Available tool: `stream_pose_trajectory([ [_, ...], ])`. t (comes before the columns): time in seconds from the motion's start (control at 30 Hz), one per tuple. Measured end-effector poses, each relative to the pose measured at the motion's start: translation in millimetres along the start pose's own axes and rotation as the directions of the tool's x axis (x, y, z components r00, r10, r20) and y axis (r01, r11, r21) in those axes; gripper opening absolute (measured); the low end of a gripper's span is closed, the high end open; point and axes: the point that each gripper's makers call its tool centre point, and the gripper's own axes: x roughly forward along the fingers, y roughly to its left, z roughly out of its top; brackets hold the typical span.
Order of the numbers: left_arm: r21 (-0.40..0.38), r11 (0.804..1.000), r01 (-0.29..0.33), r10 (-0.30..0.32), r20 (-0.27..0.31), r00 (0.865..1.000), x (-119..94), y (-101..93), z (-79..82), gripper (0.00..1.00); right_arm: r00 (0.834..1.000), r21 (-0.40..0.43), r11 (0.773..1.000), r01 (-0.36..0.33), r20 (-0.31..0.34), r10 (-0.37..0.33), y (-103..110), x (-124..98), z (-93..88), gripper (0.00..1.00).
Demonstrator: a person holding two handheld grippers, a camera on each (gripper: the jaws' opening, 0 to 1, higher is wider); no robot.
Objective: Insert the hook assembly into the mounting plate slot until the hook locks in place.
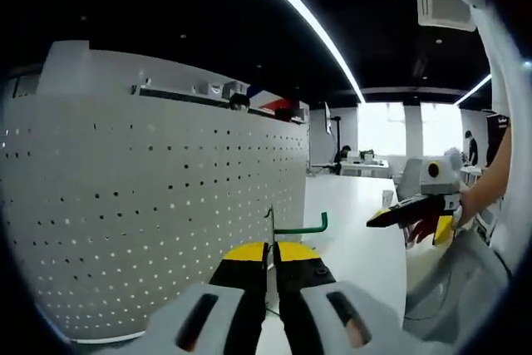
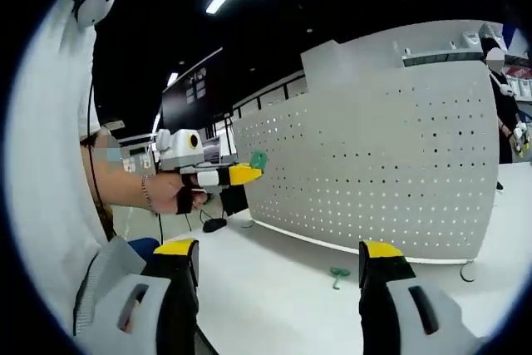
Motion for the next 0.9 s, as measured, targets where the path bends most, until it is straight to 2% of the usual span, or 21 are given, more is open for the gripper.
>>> stream_pose_trajectory([
  [0.13, 0.014, 1.000, 0.020, -0.020, -0.016, 1.000, 1, -6.0, -3.4, 0.03, 0.998, -0.002, 1.000, -0.005, 0.061, 0.005, 1, 0, 14.1, 0.78],
  [0.43, 0.016, 1.000, 0.025, -0.025, -0.031, 0.999, -1, -10.5, -9.5, 0.03, 0.999, -0.006, 1.000, -0.012, 0.036, 0.012, 2, 7, 15.1, 0.74],
  [0.9, 0.000, 1.000, 0.004, -0.004, -0.014, 1.000, -3, -13.7, -6.7, 0.03, 0.996, 0.013, 0.996, -0.087, 0.015, 0.086, 18, 41, 15.2, 0.69],
])
